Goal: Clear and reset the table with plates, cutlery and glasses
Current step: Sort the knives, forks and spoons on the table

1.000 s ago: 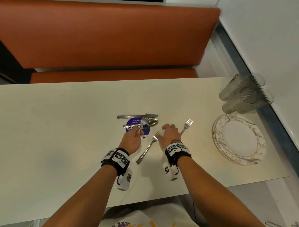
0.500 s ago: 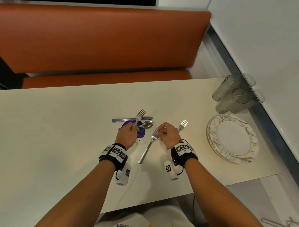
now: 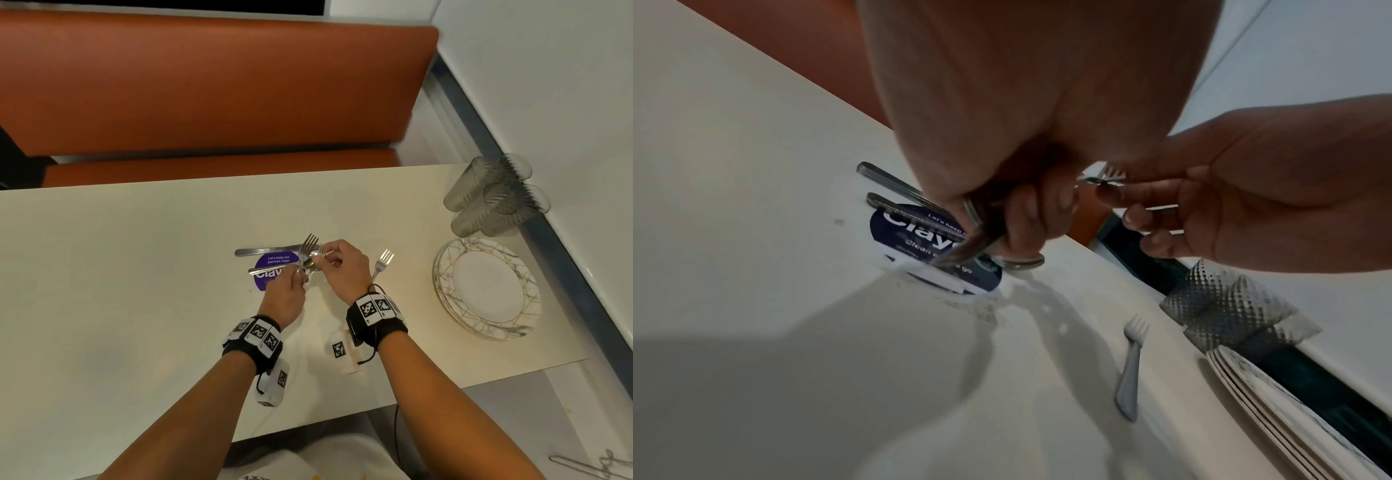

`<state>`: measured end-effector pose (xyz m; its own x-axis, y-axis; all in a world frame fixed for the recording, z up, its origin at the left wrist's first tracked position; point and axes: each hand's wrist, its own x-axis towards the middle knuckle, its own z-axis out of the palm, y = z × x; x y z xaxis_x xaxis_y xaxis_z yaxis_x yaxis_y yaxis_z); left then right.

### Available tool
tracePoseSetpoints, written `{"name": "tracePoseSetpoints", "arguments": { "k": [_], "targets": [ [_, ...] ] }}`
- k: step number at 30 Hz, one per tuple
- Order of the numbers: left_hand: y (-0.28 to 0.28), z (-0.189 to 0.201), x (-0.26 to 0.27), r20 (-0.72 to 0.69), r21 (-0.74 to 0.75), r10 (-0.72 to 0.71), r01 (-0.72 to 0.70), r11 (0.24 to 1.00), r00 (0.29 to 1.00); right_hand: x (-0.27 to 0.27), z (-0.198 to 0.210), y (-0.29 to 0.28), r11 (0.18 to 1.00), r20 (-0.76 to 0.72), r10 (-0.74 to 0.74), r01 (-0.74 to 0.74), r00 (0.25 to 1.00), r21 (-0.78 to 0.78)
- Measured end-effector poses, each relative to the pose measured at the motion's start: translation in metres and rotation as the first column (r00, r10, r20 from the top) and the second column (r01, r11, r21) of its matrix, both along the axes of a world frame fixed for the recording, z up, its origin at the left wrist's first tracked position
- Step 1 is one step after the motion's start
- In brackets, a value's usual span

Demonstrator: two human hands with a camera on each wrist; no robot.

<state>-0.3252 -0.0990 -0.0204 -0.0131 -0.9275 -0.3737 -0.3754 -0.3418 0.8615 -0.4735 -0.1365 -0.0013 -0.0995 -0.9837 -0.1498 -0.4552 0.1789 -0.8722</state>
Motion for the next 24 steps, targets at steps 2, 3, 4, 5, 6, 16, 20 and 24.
{"name": "tracePoseSetpoints", "arguments": {
  "k": [2,3,4,5,6,16,20,24],
  "targets": [
    [0.001,0.002,0.004,-0.036,0.051,-0.007,0.009,0.999,0.999,0.003,0.002,-0.001,1.0,-0.039,-0.004,0.003,0.999,-0.002],
    [0.001,0.005,0.007,-0.052,0.083,-0.019,0.023,0.996,0.998,0.005,0.003,-0.002,1.0,-0.063,0.0,-0.001,0.998,-0.015],
    [0.0,0.008,0.009,-0.071,0.116,-0.028,0.036,0.993,0.997,0.006,0.005,-0.003,0.999,-0.073,0.001,-0.004,0.997,-0.032],
    [0.0,0.01,0.011,-0.09,0.149,-0.032,0.045,0.988,0.995,0.007,0.006,-0.004,0.999,-0.067,-0.002,-0.002,0.998,-0.05],
    [0.0,0.012,0.012,-0.112,0.176,-0.029,0.049,0.983,0.993,0.009,0.008,-0.005,0.998,-0.057,-0.005,0.001,0.998,-0.066],
    [0.0,0.016,0.008,-0.287,0.237,0.119,-0.05,0.97,0.951,0.011,0.002,-0.008,0.981,-0.052,-0.098,0.087,0.994,-0.174],
    [-0.003,0.018,0.006,-0.287,0.225,0.118,-0.053,0.973,0.951,0.009,-0.007,-0.006,0.976,-0.117,-0.092,0.067,0.989,-0.206],
    [-0.007,0.014,0.004,-0.257,0.239,0.127,-0.065,0.969,0.958,0.006,-0.007,-0.005,0.984,-0.081,-0.118,0.106,0.99,-0.146]
  ]
}}
